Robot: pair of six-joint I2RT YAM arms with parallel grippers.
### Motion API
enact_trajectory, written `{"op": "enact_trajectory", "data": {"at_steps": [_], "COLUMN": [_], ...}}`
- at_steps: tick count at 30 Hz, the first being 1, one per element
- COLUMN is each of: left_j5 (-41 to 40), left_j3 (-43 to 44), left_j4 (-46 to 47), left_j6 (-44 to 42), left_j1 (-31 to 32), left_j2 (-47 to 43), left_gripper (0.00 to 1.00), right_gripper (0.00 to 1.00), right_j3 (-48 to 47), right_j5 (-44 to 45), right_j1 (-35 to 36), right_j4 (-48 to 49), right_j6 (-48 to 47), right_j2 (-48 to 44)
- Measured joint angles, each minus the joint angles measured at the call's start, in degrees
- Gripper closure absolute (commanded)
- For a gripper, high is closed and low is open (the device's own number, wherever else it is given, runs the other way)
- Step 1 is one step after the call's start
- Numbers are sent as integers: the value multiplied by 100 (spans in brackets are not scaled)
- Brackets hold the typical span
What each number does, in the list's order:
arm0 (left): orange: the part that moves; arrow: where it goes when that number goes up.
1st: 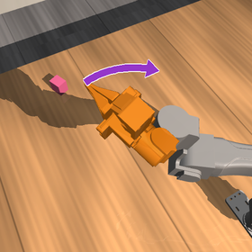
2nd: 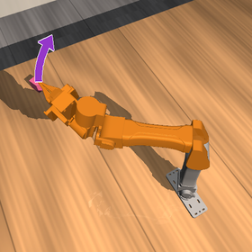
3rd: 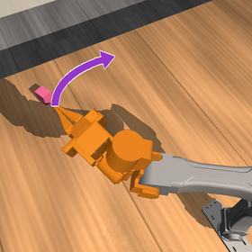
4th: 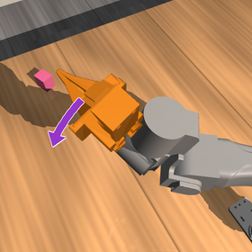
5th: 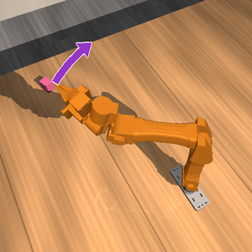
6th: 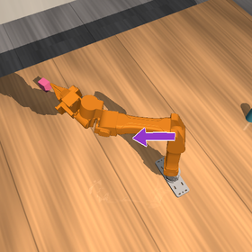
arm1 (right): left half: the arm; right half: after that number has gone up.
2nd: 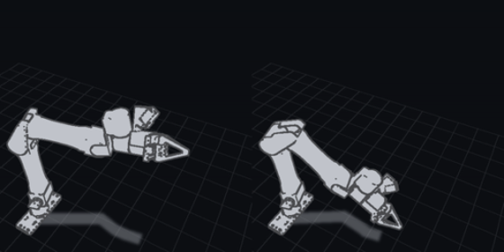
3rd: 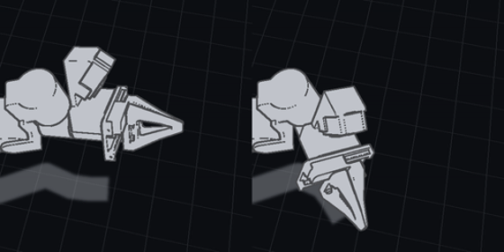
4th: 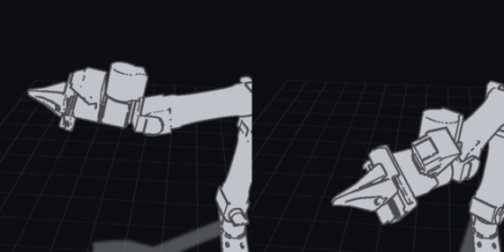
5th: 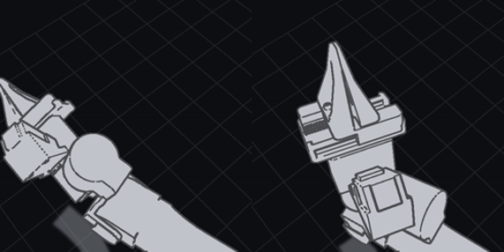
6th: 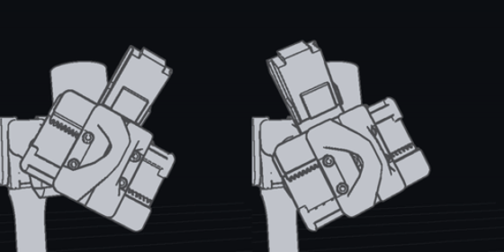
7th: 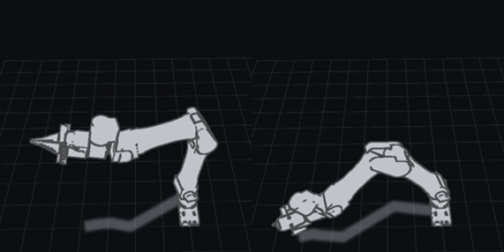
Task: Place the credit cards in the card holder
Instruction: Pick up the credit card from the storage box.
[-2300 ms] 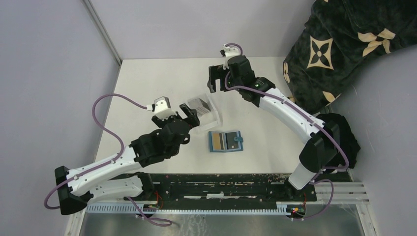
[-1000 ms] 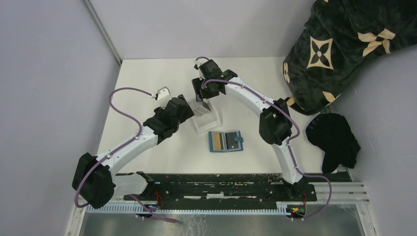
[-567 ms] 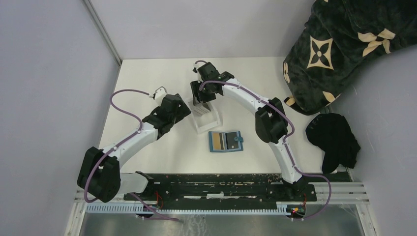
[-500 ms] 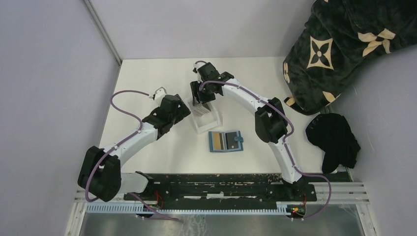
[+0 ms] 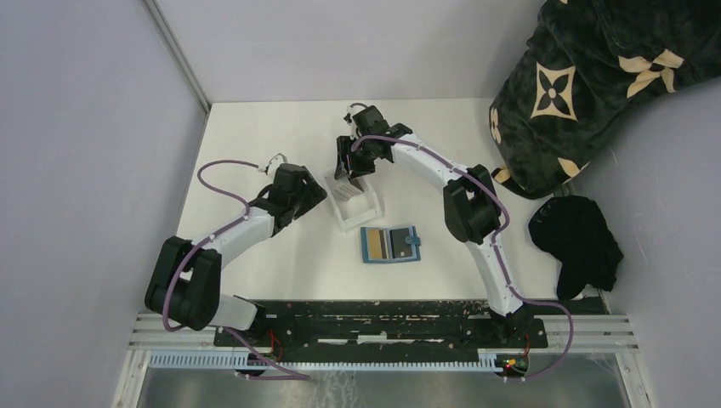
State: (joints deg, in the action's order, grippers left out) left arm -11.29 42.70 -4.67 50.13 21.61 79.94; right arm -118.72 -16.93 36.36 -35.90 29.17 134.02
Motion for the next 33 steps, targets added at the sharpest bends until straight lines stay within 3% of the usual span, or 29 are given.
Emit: {"op": "enact_trajectory", "data": {"at_steps": [16,33], "left_j5": [533,999], "left_j3": [-98,114], "left_j4": [350,660], "left_j6": [4,7], "left_j1": [-225,-251], "left_j2": [603,1318], "left_gripper": [48,48], "right_gripper": [43,55], "right_j3": [-4,-17], "right_j5": [-317,-439], "right_j1": [-92,-92], "right_j4": [116,66], "right_j6": [105,50], "right_j2": [72,96]}}
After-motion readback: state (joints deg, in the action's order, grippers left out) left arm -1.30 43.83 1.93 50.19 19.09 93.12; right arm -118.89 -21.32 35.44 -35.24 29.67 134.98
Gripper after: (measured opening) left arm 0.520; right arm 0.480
